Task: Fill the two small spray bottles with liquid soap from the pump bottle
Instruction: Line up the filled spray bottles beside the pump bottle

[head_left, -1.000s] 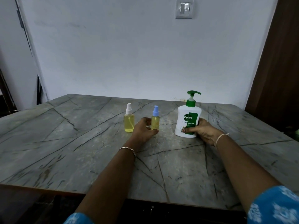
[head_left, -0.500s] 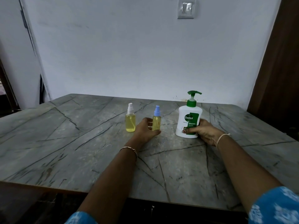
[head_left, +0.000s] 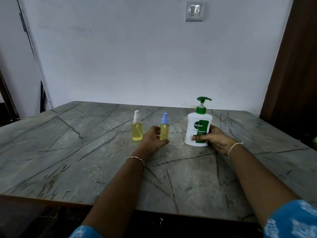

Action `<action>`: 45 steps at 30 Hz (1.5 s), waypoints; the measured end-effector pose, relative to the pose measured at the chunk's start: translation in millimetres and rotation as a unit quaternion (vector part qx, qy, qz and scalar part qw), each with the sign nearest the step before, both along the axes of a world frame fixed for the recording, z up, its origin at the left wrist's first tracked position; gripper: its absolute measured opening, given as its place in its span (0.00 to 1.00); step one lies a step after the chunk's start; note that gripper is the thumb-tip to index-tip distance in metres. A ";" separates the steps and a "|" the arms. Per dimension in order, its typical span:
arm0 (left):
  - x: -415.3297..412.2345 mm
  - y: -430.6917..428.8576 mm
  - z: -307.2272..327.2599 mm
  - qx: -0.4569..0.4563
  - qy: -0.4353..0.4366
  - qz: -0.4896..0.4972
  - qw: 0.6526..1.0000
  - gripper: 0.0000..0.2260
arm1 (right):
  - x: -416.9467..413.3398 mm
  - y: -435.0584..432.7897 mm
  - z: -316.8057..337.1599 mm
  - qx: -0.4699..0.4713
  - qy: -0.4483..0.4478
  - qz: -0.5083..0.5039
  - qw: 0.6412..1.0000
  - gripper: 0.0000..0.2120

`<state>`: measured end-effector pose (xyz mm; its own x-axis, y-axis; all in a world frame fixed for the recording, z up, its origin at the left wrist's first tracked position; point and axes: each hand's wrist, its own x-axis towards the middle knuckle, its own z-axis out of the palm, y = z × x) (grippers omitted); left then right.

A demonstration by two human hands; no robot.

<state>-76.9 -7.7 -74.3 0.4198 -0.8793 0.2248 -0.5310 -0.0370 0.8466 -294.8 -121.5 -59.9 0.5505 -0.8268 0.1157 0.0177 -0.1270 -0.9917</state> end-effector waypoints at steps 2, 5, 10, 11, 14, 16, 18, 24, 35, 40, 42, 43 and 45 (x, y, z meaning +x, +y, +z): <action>-1.3 0.7 1.4 0.003 -0.012 0.004 1.000 0.30 | -1.3 3.0 0.5 0.000 -0.006 -0.015 1.000 0.33; -2.7 1.6 6.3 0.016 -0.034 0.011 0.999 0.31 | -4.4 8.6 1.2 -0.005 0.000 -0.052 0.999 0.38; -7.0 9.0 11.8 0.031 -0.037 0.041 0.998 0.32 | 1.5 28.1 -4.8 -0.059 0.033 -0.136 0.988 0.44; -8.7 11.7 11.6 0.027 -0.032 0.046 0.998 0.32 | 2.9 30.9 -6.6 -0.064 0.033 -0.145 0.987 0.45; -13.5 21.3 12.2 0.020 -0.025 0.050 0.998 0.31 | 5.6 37.8 -7.9 -0.069 0.038 -0.163 0.983 0.48; -15.0 28.5 12.6 0.018 -0.027 0.050 0.998 0.30 | 7.0 41.8 -7.6 -0.073 0.043 -0.178 0.980 0.48; -15.9 36.2 12.3 0.012 -0.039 0.051 0.998 0.29 | 7.8 44.5 -7.4 -0.075 0.050 -0.185 0.979 0.48; -19.6 57.8 9.0 0.026 -0.114 0.023 0.993 0.22 | 1.1 56.1 -4.1 -0.068 0.073 -0.196 0.976 0.50; -33.6 89.8 4.9 0.050 -0.177 -0.004 0.983 0.24 | -18.8 91.2 -10.4 -0.082 0.160 -0.165 0.970 0.47; -46.9 95.8 1.8 0.020 -0.221 0.019 0.975 0.30 | -23.4 98.4 -12.6 -0.158 0.201 -0.192 0.948 0.42; -51.2 94.5 5.0 -0.011 -0.240 0.024 0.971 0.31 | -21.3 100.4 -8.9 -0.236 0.228 -0.226 0.917 0.41; -52.8 91.7 8.8 -0.031 -0.249 0.029 0.968 0.30 | -19.5 99.6 -5.2 -0.275 0.234 -0.237 0.902 0.39; -53.7 82.0 18.8 -0.073 -0.266 0.046 0.960 0.28 | -14.3 92.9 5.8 -0.327 0.212 -0.249 0.886 0.34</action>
